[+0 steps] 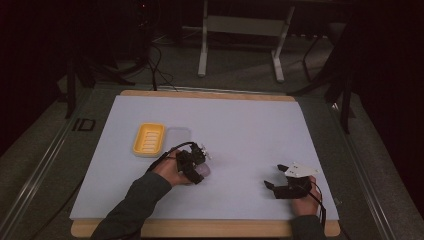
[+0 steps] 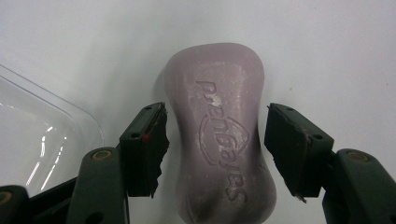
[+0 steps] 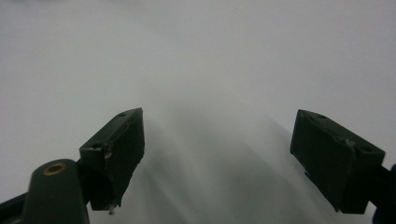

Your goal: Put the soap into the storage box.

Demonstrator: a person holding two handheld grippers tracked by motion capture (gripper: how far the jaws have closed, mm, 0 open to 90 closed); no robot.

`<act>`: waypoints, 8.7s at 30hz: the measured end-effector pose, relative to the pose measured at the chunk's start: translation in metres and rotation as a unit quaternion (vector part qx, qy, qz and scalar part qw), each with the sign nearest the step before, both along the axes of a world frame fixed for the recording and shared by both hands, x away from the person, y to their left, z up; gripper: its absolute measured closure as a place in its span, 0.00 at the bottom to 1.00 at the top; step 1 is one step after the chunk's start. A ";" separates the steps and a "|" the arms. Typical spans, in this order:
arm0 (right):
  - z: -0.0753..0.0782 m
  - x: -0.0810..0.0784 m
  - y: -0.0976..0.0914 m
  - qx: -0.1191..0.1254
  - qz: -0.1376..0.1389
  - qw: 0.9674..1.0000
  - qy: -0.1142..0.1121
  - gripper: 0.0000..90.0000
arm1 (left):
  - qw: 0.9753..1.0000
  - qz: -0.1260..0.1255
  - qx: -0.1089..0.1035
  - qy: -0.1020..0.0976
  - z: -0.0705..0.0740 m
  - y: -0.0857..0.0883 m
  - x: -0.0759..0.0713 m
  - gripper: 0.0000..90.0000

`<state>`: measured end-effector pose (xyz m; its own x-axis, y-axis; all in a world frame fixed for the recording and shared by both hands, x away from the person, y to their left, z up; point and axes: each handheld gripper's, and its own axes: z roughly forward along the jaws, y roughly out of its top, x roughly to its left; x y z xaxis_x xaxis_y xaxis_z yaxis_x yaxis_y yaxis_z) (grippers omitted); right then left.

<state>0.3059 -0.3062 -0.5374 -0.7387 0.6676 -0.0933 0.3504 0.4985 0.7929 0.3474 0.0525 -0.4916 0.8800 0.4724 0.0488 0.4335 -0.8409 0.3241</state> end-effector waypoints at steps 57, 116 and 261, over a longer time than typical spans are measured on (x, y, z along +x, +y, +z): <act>0.000 0.000 0.000 -0.003 0.001 1.000 0.002 0.19 | 0.995 -0.025 0.068 0.067 -0.007 -0.016 0.018 0.55; 0.000 0.000 -0.001 0.005 0.000 1.000 -0.001 0.19 | 0.998 0.038 0.019 0.053 0.031 0.039 0.022 0.55; 0.000 -0.001 -0.001 0.004 0.003 1.000 -0.004 0.19 | 0.931 0.358 0.003 0.075 0.012 0.157 0.113 0.55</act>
